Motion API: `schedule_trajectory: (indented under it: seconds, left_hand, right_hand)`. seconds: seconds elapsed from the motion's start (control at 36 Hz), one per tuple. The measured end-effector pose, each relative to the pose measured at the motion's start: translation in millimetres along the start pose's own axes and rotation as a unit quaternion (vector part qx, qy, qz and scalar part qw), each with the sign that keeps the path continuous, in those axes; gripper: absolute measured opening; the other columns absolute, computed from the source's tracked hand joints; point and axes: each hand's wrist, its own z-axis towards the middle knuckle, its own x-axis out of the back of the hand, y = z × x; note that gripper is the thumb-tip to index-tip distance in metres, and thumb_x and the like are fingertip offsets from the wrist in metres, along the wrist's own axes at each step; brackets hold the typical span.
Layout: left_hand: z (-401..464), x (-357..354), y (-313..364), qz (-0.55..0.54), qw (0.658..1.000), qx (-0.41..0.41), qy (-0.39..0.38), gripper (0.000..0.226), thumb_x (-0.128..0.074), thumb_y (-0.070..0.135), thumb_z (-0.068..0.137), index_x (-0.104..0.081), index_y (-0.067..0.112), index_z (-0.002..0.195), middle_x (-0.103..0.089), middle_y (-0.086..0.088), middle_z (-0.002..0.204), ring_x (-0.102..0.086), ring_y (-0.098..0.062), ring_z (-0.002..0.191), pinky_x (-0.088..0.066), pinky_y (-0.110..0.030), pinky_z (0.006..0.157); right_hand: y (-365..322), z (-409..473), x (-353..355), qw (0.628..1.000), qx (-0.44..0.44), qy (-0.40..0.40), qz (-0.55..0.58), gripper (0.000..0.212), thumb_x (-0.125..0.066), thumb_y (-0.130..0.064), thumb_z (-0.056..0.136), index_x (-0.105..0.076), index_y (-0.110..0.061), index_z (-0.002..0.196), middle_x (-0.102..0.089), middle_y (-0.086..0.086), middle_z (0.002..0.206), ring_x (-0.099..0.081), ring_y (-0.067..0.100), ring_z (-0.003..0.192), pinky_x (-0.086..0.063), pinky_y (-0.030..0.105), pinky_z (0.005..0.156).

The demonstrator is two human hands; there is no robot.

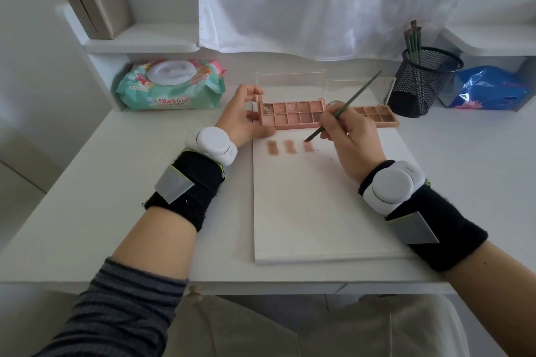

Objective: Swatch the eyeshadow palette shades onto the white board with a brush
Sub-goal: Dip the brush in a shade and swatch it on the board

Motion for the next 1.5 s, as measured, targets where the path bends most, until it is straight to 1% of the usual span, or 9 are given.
schedule_trajectory:
  seconds: [0.17, 0.44, 0.67, 0.83, 1.0, 1.14, 1.25, 1.36, 1.5]
  left_hand:
    - [0.3, -0.1, 0.8, 0.0, 1.0, 0.0, 0.004, 0.067, -0.076, -0.007, 0.068, -0.039, 0.019, 0.117, -0.041, -0.002, 0.121, -0.052, -0.011, 0.075, -0.046, -0.007, 0.06]
    - [0.1, 0.6, 0.6, 0.007, 1.0, -0.001, -0.002, 0.065, -0.076, -0.006, 0.068, -0.038, 0.02, 0.114, -0.041, -0.001, 0.12, -0.053, -0.01, 0.076, -0.046, -0.008, 0.063]
    - [-0.3, 0.2, 1.9, 0.001, 1.0, 0.001, -0.002, 0.066, -0.076, -0.007, 0.068, -0.038, 0.02, 0.115, -0.041, -0.001, 0.12, -0.052, -0.009, 0.075, -0.045, -0.008, 0.061]
    - [-0.9, 0.4, 2.6, -0.003, 1.0, 0.001, -0.002, 0.066, -0.075, -0.008, 0.068, -0.037, 0.02, 0.114, -0.041, -0.002, 0.12, -0.052, -0.01, 0.074, -0.046, -0.007, 0.06]
    - [-0.6, -0.4, 2.5, -0.006, 1.0, 0.005, -0.001, 0.066, -0.075, -0.009, 0.068, -0.038, 0.019, 0.115, -0.041, -0.002, 0.121, -0.051, -0.01, 0.074, -0.046, -0.007, 0.059]
    - [-0.7, 0.1, 1.4, -0.003, 1.0, 0.005, -0.001, 0.068, -0.075, -0.008, 0.068, -0.039, 0.016, 0.12, -0.041, -0.001, 0.121, -0.052, -0.01, 0.074, -0.046, -0.008, 0.06]
    - [-0.4, 0.6, 1.0, 0.002, 1.0, 0.005, -0.003, 0.069, -0.074, -0.009, 0.069, -0.039, 0.011, 0.124, -0.04, -0.002, 0.121, -0.052, -0.009, 0.074, -0.046, -0.007, 0.059]
    - [0.2, 0.6, 0.3, 0.009, 1.0, 0.005, -0.001, 0.07, -0.075, -0.007, 0.069, -0.039, 0.011, 0.125, -0.041, -0.003, 0.122, -0.052, -0.01, 0.075, -0.046, -0.007, 0.059]
    - [1.6, -0.1, -0.5, 0.015, 1.0, 0.008, 0.0, 0.071, -0.076, -0.007, 0.068, -0.039, 0.01, 0.126, -0.041, -0.003, 0.122, -0.052, -0.01, 0.075, -0.046, -0.006, 0.059]
  right_hand:
    - [2.8, 2.2, -2.0, 0.999, 0.005, -0.027, -0.021, 0.018, -0.047, -0.018, 0.094, -0.052, -0.024, 0.078, -0.054, -0.011, 0.067, -0.06, 0.027, 0.073, -0.047, 0.051, 0.077]
    - [-3.4, -1.5, 1.1, 1.0, -0.004, 0.009, 0.009, 0.02, -0.045, -0.027, 0.089, -0.049, -0.032, 0.07, -0.055, -0.007, 0.059, -0.055, 0.008, 0.058, -0.047, 0.036, 0.068]
    - [-0.4, -0.9, 0.3, 1.0, 0.0, -0.012, -0.02, 0.016, -0.047, -0.02, 0.093, -0.054, -0.015, 0.079, -0.057, -0.002, 0.063, -0.06, 0.027, 0.069, -0.049, 0.047, 0.073]
    - [-1.3, 0.0, -0.2, 1.0, -0.005, 0.02, 0.003, 0.016, -0.047, -0.028, 0.09, -0.051, -0.037, 0.077, -0.058, -0.011, 0.067, -0.061, 0.025, 0.073, -0.049, 0.048, 0.077]
    - [2.3, 1.4, -0.9, 1.0, 0.002, -0.01, -0.014, 0.016, -0.048, -0.022, 0.093, -0.054, -0.027, 0.08, -0.057, -0.01, 0.067, -0.061, 0.024, 0.073, -0.048, 0.05, 0.078]
    - [0.9, -0.5, 0.7, 1.0, -0.001, -0.02, -0.014, 0.017, -0.047, -0.024, 0.091, -0.054, -0.017, 0.078, -0.057, -0.003, 0.063, -0.059, 0.022, 0.067, -0.049, 0.043, 0.072]
    - [0.1, -1.2, 1.5, 1.0, -0.003, 0.011, 0.003, 0.017, -0.046, -0.028, 0.089, -0.053, -0.025, 0.074, -0.056, -0.005, 0.061, -0.056, 0.004, 0.059, -0.047, 0.035, 0.068]
    - [-0.2, 0.2, 0.8, 1.0, -0.013, 0.025, 0.01, 0.016, -0.045, -0.031, 0.089, -0.051, -0.036, 0.075, -0.057, -0.01, 0.064, -0.059, 0.018, 0.068, -0.049, 0.039, 0.074]
    - [2.5, 1.0, 1.0, 1.0, -0.013, -0.008, -0.013, 0.019, -0.048, -0.021, 0.093, -0.052, -0.022, 0.074, -0.056, -0.004, 0.061, -0.057, 0.019, 0.064, -0.049, 0.044, 0.073]
